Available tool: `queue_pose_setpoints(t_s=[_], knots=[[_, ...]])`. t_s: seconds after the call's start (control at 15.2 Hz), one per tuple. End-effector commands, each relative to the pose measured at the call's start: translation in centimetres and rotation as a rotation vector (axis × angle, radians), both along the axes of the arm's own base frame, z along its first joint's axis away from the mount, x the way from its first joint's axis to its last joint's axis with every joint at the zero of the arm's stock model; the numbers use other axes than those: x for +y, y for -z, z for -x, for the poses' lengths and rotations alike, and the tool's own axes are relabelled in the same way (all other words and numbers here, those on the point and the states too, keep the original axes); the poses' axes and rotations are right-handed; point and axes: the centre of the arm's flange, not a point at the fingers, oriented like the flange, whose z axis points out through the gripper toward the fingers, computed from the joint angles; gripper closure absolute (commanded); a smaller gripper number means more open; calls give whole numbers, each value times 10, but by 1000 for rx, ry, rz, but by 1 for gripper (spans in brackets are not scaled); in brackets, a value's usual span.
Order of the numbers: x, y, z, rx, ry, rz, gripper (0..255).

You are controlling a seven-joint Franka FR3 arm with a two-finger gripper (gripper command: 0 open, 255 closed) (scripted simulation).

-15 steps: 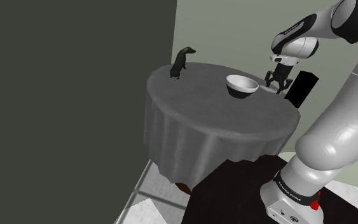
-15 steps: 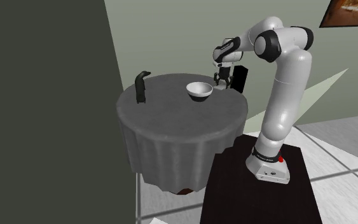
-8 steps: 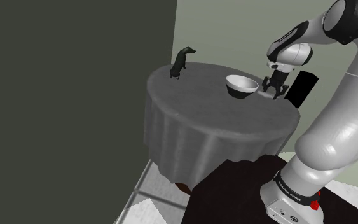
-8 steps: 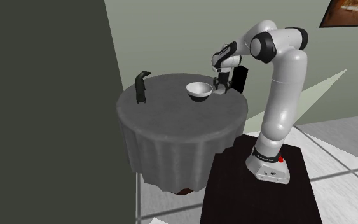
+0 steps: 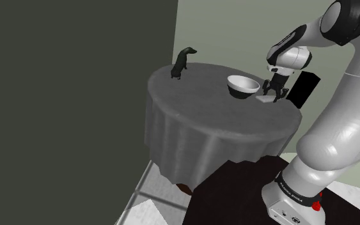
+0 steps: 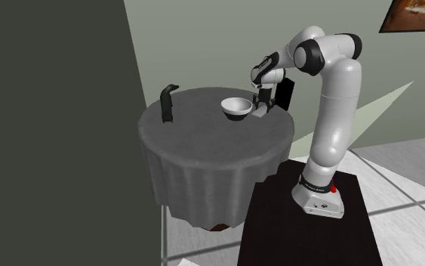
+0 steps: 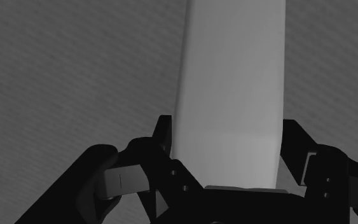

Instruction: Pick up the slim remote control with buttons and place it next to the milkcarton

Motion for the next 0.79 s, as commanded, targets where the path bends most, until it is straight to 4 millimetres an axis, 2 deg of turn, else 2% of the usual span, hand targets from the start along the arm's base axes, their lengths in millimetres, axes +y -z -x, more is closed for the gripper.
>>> queue_pose_setpoints(t_s=[0.0, 0.07, 0.13, 0.46, 0.73], knots=[[0, 0, 0, 1, 1, 0, 255], [0, 0, 0, 1, 1, 0, 255], [0, 0, 0, 1, 1, 0, 0], [0, 0, 0, 1, 1, 0, 0], [-1, -50, 0, 1, 1, 0, 0]])
